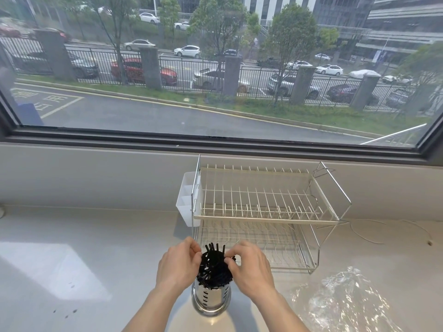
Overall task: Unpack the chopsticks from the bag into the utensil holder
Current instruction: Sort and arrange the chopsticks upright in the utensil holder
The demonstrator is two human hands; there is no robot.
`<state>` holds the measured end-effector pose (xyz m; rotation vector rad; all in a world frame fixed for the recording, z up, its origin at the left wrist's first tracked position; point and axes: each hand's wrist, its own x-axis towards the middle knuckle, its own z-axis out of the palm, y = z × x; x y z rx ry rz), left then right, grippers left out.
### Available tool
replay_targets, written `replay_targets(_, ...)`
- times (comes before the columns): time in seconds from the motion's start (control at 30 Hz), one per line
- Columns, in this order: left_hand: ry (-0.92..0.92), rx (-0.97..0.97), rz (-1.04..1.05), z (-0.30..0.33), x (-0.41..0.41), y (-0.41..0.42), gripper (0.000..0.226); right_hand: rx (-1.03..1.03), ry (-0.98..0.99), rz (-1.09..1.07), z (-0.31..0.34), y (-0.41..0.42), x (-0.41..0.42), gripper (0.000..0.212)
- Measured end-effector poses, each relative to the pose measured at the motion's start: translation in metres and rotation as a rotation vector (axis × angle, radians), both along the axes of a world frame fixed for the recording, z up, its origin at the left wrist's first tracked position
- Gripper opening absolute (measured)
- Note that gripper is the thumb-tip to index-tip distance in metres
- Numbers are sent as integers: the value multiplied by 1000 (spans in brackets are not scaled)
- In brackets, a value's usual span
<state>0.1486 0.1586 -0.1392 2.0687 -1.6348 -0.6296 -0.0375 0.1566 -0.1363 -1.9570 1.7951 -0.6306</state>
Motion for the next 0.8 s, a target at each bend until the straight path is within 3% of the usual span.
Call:
replay_targets(0.2, 48, -34, 2, 7, -2, -1, 8, -110, -197, -98, 9, -3, 0, 11)
replay_targets(0.3, 76, -105, -11, 12, -4, -3, 7, -222, -374, -270, 24, -12, 0, 14)
replay_targets(0.43, 275, -144, -117, 20, -10, -11, 12, -324, -682, -557, 43, -28, -5, 16)
replay_targets(0.6, 505, -212, -34, 33, -14, -16, 16, -88, -985, -711, 39, -36, -7, 13)
replay_targets(0.7, 546, -276, 54, 37, -6, -19, 24, 81, -931, -711, 21, -29, -8, 12)
replay_targets(0.8, 700, -271, 152, 40, 2, -19, 30, 214, -789, -630, 4, -19, -9, 13)
